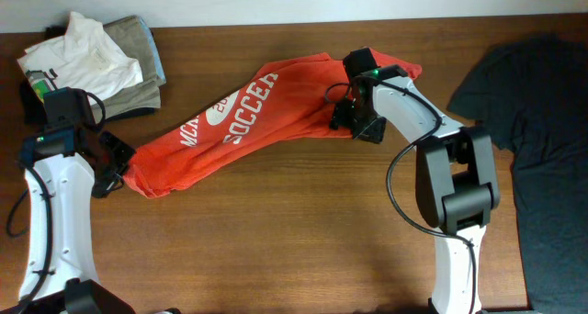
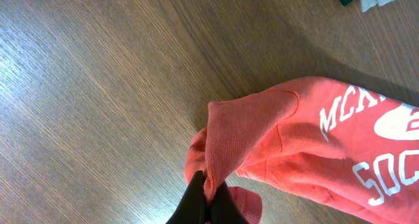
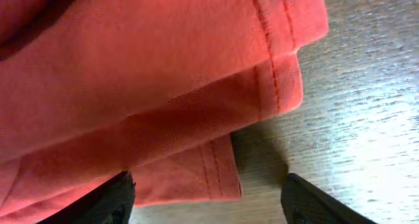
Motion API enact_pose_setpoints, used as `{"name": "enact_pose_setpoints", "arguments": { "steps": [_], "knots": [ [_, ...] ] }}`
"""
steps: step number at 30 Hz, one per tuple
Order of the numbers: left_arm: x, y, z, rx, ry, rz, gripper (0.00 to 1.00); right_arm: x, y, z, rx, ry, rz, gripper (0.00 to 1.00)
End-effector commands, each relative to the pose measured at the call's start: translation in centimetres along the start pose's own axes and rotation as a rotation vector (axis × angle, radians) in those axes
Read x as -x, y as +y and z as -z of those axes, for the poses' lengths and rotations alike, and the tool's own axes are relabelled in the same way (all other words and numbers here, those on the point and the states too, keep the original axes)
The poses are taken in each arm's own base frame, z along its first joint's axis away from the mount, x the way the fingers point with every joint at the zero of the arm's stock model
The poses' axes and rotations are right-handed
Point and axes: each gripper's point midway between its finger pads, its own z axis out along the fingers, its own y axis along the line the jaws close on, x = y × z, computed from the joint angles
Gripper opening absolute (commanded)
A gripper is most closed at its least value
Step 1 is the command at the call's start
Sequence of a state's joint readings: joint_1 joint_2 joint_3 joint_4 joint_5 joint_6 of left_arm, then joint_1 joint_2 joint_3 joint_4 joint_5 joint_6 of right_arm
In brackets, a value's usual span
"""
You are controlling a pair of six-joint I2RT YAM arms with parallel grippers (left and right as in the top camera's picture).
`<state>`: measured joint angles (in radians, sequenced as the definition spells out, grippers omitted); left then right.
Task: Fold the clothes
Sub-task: 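Hold the t-shirt stretched between both grippers and lift it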
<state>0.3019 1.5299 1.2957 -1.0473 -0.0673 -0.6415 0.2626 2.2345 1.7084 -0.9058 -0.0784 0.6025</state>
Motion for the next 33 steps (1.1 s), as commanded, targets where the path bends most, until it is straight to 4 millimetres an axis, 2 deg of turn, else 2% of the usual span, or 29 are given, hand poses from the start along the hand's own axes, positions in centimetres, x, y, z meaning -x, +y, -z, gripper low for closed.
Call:
{"name": "enact_pose_setpoints", "arguments": {
  "steps": [1, 3, 5, 9, 14, 16, 19, 21, 24, 26, 30, 32, 33],
  "knots": [
    [-0.1, 0.2, -0.4, 0.015, 0.002, 0.007, 0.01, -0.3, -0.9, -1.8, -0.044, 0.016, -0.009, 0.72],
    [-0.1, 0.2, -0.4, 0.015, 0.002, 0.007, 0.01, -0.4, -0.9, -1.9, -0.045, 0.017, -0.009, 0.68],
    [-0.1, 0.2, -0.4, 0.015, 0.002, 0.007, 0.01, -0.4, -0.9, -1.9, -0.046, 0.018, -0.009, 0.55],
    [-0.1, 0.2, -0.4, 0.015, 0.002, 0.007, 0.01, -0.4, -1.0, -2.0, -0.051, 0.019, -0.010, 0.45],
    [-0.1, 0.2, -0.4, 0.015, 0.002, 0.007, 0.01, -0.4, -1.2, -2.1, -0.060, 0.017, -0.010, 0.21],
    [-0.1, 0.2, -0.4, 0.015, 0.002, 0.007, 0.01, -0.4, -1.5, -2.1, -0.077, 0.013, -0.032, 0.04],
    [-0.1, 0.2, -0.4, 0.015, 0.003, 0.005, 0.01, -0.4, -2.4, -1.9, -0.126, 0.001, -0.088, 0.04],
    [-0.1, 0.0, -0.4, 0.009, 0.006, -0.022, 0.00, -0.4, -2.6, -1.0, -0.130, 0.000, -0.090, 0.04],
    [-0.3, -1.1, 0.3, -0.031, -0.001, -0.128, 0.00, 0.6, -3.5, 4.6, -0.128, -0.066, -0.123, 0.04],
    [-0.1, -2.1, 1.8, -0.063, -0.038, -0.178, 0.00, 1.3, -3.7, 9.0, -0.107, -0.146, -0.135, 0.04],
    [0.1, -3.9, 6.8, -0.164, -0.152, -0.219, 0.00, 0.9, -4.1, 17.8, -0.038, -0.305, -0.139, 0.04],
    [0.0, -4.4, 10.7, -0.239, -0.242, -0.230, 0.00, -0.1, -4.7, 22.4, -0.005, -0.387, -0.139, 0.04],
    [0.0, -4.3, 11.7, -0.258, -0.267, -0.229, 0.00, -0.6, -4.9, 24.1, 0.010, -0.417, -0.141, 0.04]
  ]
}}
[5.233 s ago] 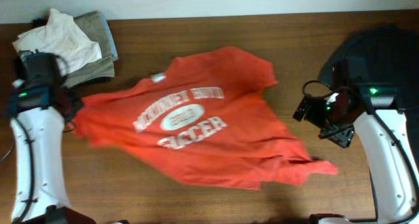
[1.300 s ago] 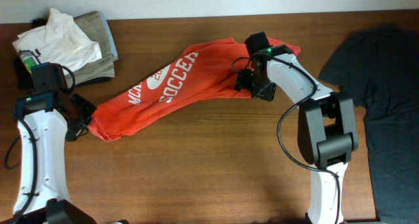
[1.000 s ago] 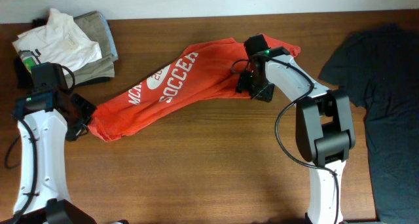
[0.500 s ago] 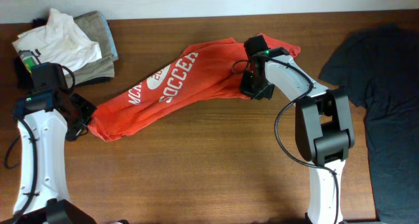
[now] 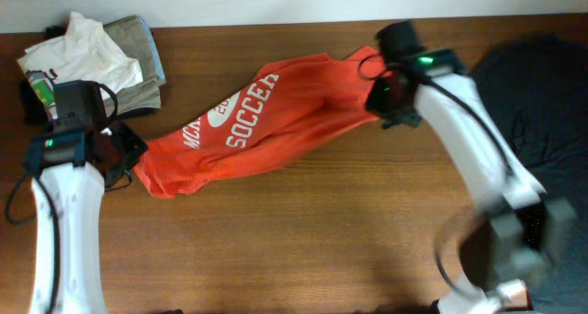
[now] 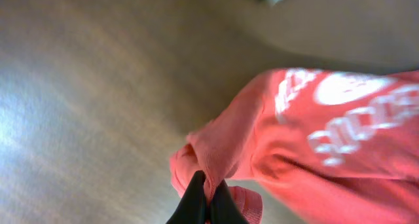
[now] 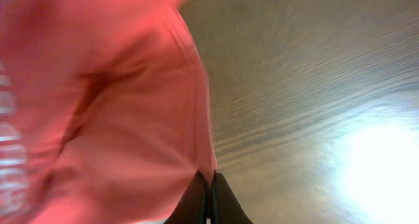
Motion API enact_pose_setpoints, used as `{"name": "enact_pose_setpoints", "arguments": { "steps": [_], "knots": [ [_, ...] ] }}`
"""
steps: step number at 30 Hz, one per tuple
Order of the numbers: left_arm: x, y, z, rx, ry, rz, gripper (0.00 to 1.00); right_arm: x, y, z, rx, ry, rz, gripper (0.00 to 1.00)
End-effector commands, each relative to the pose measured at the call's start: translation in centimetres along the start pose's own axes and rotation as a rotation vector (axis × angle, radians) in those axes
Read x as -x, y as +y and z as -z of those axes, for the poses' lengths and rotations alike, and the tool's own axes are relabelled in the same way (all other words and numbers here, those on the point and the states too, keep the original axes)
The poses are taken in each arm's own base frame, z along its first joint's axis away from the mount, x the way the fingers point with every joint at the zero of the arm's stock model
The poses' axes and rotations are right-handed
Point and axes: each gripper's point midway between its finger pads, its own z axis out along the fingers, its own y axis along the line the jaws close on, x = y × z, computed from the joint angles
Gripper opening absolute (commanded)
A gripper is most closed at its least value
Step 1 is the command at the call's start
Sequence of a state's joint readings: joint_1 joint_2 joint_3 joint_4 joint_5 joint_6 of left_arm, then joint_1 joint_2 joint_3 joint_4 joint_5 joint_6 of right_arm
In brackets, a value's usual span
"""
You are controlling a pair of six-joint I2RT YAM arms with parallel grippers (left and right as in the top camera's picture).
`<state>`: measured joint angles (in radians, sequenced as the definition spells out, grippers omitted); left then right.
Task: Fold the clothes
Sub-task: 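Hold the t-shirt stretched between both grippers and lift it, then swing the t-shirt up and lay it flat, shoulders toward the back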
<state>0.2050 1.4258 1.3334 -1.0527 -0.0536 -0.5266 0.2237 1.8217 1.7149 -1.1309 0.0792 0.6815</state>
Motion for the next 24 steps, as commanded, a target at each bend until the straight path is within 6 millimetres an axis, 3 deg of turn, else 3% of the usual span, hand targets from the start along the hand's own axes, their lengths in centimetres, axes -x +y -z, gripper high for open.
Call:
{"name": "enact_pose_setpoints", "arguments": {
  "steps": [1, 3, 7, 10, 13, 17, 20, 24],
  "knots": [
    [1.8, -1.5, 8.7, -0.147, -0.232, -0.045, 0.00, 1.3, -1.9, 9.1, 0.050, -0.202, -0.033, 0.04],
    [1.9, -1.4, 11.7, -0.187, -0.312, -0.068, 0.00, 1.1, -3.0, 12.6, 0.073, -0.271, -0.045, 0.04],
    [1.2, -0.3, 20.1, -0.308, -0.529, -0.063, 0.00, -0.2, -5.5, 20.9, 0.179, -0.450, -0.061, 0.04],
    [0.2, 0.6, 24.7, -0.371, -0.645, -0.054, 0.00, -1.4, -7.0, 24.9, 0.251, -0.540, -0.079, 0.04],
    [-1.7, 2.3, 32.2, -0.461, -0.821, -0.048, 0.00, -2.9, -9.6, 29.7, 0.309, -0.674, -0.117, 0.04],
    [-4.1, 4.4, 39.5, -0.530, -0.960, -0.045, 0.00, -4.9, -12.2, 34.9, 0.393, -0.808, -0.153, 0.04],
    [-5.6, 5.6, 43.8, -0.582, -1.059, -0.036, 0.00, -6.1, -13.7, 38.4, 0.445, -0.890, -0.167, 0.04],
    [-5.1, 5.6, 47.0, -0.631, -1.151, -0.026, 0.00, -5.9, -15.1, 42.2, 0.462, -0.997, -0.204, 0.04]
  ]
}}
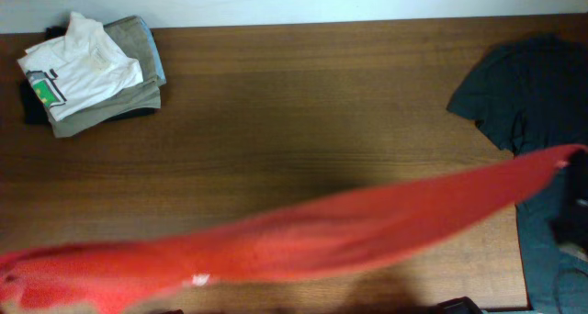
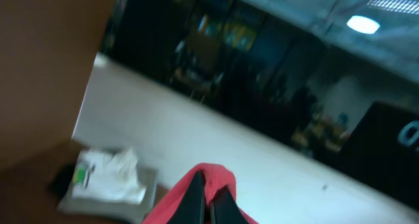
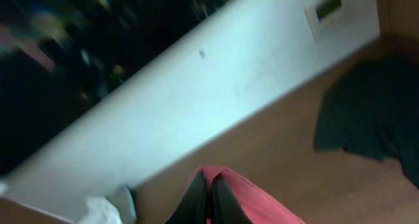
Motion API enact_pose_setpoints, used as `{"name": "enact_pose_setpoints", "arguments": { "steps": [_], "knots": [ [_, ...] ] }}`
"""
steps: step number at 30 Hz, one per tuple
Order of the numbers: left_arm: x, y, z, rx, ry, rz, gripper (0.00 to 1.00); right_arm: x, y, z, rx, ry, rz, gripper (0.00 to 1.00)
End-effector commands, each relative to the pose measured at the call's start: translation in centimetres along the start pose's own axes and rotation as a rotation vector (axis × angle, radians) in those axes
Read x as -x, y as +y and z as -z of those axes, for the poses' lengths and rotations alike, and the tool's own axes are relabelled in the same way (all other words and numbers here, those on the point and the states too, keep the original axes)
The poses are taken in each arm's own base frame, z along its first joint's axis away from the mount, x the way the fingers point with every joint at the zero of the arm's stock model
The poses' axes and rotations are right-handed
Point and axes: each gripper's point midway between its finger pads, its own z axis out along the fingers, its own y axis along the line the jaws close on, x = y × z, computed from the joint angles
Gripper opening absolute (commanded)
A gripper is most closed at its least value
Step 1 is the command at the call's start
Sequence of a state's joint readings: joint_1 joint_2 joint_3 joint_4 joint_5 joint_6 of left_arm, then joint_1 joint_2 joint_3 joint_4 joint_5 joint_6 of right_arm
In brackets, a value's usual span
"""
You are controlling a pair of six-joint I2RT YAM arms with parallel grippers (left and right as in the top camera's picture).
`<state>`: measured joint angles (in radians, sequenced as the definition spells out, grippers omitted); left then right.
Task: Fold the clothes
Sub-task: 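Swing the t-shirt up and lay it flat, shoulders toward the back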
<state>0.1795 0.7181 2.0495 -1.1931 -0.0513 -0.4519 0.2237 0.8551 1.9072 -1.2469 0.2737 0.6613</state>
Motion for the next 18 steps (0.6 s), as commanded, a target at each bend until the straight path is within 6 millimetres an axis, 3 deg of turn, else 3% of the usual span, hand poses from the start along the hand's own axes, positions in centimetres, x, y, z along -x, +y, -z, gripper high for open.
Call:
{"name": "enact_pose_setpoints", "arguments": {
  "steps": [1, 3, 5, 9, 12, 15, 18],
  "knots": [
    [1.3, -0.8, -1.7, -0.017, -0.029, -0.018, 0.00, 3.0, -0.3, 0.9, -0.046, -0.112, -0.003, 0.04],
    [1.4, -1.0, -4.0, -0.010, -0.017, -0.018, 0.00, 4.1, -0.2, 0.7, -0.070, -0.155, -0.012, 0.04],
    [0.5, -0.8, -8.0, 0.017, 0.043, -0.022, 0.00, 4.9, -0.2, -0.3, -0.103, -0.184, -0.015, 0.04],
    [-4.6, 1.2, -17.0, 0.116, 0.254, -0.034, 0.00, 4.1, 0.1, -4.6, -0.178, -0.135, 0.021, 0.04],
    [-9.5, 3.2, -23.3, 0.189, 0.410, -0.042, 0.00, 2.3, 0.2, -9.7, -0.260, -0.058, 0.066, 0.04],
    [-15.8, 5.9, -29.8, 0.263, 0.566, -0.050, 0.00, -1.3, 0.1, -17.4, -0.350, 0.063, 0.128, 0.04],
    [-21.5, 8.2, -34.4, 0.310, 0.677, -0.056, 0.00, -4.8, -0.7, -24.0, -0.419, 0.150, 0.167, 0.04]
  ]
}}
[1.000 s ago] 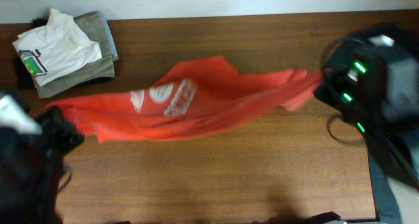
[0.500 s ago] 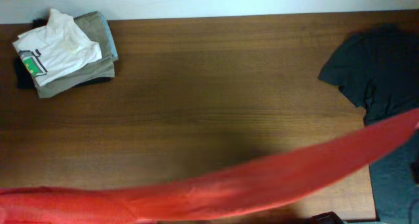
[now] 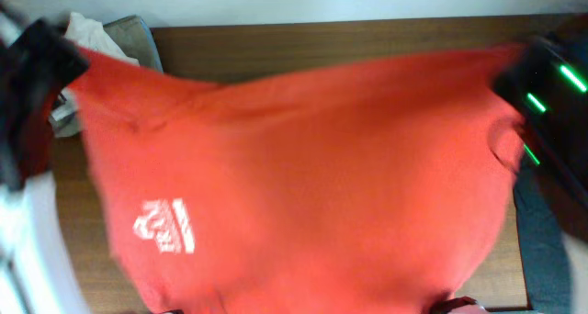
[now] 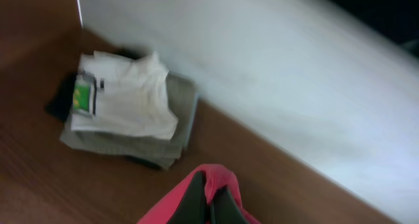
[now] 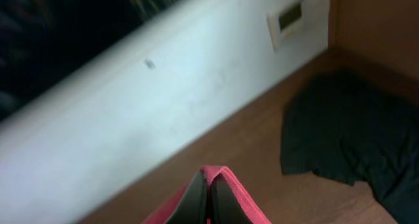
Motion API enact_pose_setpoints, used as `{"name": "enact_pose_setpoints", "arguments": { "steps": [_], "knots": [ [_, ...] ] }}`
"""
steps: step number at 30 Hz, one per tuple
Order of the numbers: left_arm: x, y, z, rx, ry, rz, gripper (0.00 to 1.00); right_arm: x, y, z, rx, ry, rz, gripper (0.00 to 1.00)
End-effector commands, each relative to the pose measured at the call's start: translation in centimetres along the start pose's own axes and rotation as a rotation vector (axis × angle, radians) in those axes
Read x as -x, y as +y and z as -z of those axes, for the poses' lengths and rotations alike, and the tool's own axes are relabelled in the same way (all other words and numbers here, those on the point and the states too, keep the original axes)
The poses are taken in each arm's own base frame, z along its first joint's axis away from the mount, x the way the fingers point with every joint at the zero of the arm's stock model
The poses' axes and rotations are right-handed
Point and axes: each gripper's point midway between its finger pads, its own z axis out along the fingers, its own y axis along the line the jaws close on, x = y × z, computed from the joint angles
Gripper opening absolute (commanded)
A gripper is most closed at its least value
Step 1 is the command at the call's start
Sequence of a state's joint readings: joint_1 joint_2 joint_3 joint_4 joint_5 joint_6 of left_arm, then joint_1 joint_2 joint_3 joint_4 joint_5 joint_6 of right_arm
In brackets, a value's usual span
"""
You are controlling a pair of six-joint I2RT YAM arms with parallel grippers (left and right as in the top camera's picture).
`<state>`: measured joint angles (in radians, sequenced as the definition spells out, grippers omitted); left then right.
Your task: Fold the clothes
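A red shirt (image 3: 303,167) with a white logo (image 3: 165,227) hangs spread wide in the air, blurred and covering most of the table in the overhead view. My left gripper (image 3: 41,57) holds its upper left corner and my right gripper (image 3: 537,71) its upper right corner. In the left wrist view the gripper (image 4: 208,190) is shut on a fold of red cloth (image 4: 220,174). The right wrist view shows the right gripper (image 5: 208,178) shut on a red hem (image 5: 222,171).
A stack of folded clothes (image 4: 124,109), white on top, sits at the table's back left corner (image 3: 129,29). A dark garment (image 5: 353,135) lies at the right side (image 3: 547,231). Bare brown table (image 3: 322,34) shows along the back by a white wall.
The shirt was a narrow stretched band low across the front of the overhead view. Now it is spread as a broad sheet with its held edge toward the back of the table.
The shirt lay bunched on the table, my left gripper shut on its left end and my right gripper open at its right end. Then both were shut on it. Later it was off the table, stretched between them, and now hangs spread wide.
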<state>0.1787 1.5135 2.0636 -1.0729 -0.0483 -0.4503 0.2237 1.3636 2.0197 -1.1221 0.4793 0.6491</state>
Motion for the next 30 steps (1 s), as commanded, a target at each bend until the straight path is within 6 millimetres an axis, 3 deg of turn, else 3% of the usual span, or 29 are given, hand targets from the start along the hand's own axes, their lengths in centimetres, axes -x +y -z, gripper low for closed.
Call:
{"name": "enact_pose_setpoints", "arguments": {
  "steps": [1, 3, 5, 6, 7, 8, 13, 15, 18, 20, 25, 26, 27, 30],
  "knots": [
    [-2.6, 0.2, -8.9, 0.044, 0.123, -0.029, 0.00, -4.4, 1.0, -9.4, -0.139, 0.106, 0.070, 0.04],
    [-4.6, 0.2, -13.7, 0.059, 0.181, -0.029, 0.00, -6.8, 0.9, -13.9, -0.191, 0.154, 0.071, 0.04],
    [-8.0, -0.1, -20.1, 0.068, 0.245, -0.007, 0.00, -10.1, 0.1, -19.8, -0.257, 0.209, 0.075, 0.04],
    [-9.0, -0.4, -21.7, 0.056, 0.259, -0.010, 0.00, -10.9, -0.1, -21.3, -0.267, 0.222, 0.076, 0.04],
    [-11.3, -1.5, -25.4, 0.012, 0.287, -0.017, 0.01, -13.2, -1.0, -25.0, -0.290, 0.256, 0.076, 0.04],
    [-13.0, -2.4, -27.7, -0.022, 0.302, -0.022, 0.01, -14.5, -1.5, -27.0, -0.294, 0.277, 0.078, 0.04],
    [-20.1, -4.9, -35.7, -0.092, 0.314, -0.062, 0.07, -19.2, -4.4, -34.0, -0.303, 0.352, 0.039, 0.04],
    [-22.7, -5.0, -38.2, -0.088, 0.304, -0.076, 0.08, -20.5, -5.4, -36.2, -0.274, 0.381, 0.055, 0.04],
    [-25.6, -3.7, -40.5, -0.024, 0.294, -0.098, 0.08, -21.2, -6.8, -37.9, -0.259, 0.404, 0.057, 0.04],
    [-26.2, -2.7, -41.1, 0.020, 0.289, -0.107, 0.06, -21.0, -7.8, -38.2, -0.274, 0.404, 0.050, 0.04],
    [-24.1, -1.7, -40.9, 0.055, 0.242, -0.166, 0.05, -20.3, -9.1, -38.4, -0.278, 0.410, 0.048, 0.04],
    [-23.7, -1.7, -40.8, 0.053, 0.237, -0.184, 0.13, -20.3, -9.3, -38.4, -0.282, 0.411, 0.047, 0.07],
    [-22.9, -1.6, -40.5, 0.052, 0.229, -0.190, 0.34, -20.2, -9.5, -38.4, -0.284, 0.411, 0.045, 0.20],
    [-20.9, -1.7, -39.7, 0.049, 0.199, -0.179, 0.56, -20.1, -9.4, -38.5, -0.276, 0.408, 0.065, 0.70]
  ]
}}
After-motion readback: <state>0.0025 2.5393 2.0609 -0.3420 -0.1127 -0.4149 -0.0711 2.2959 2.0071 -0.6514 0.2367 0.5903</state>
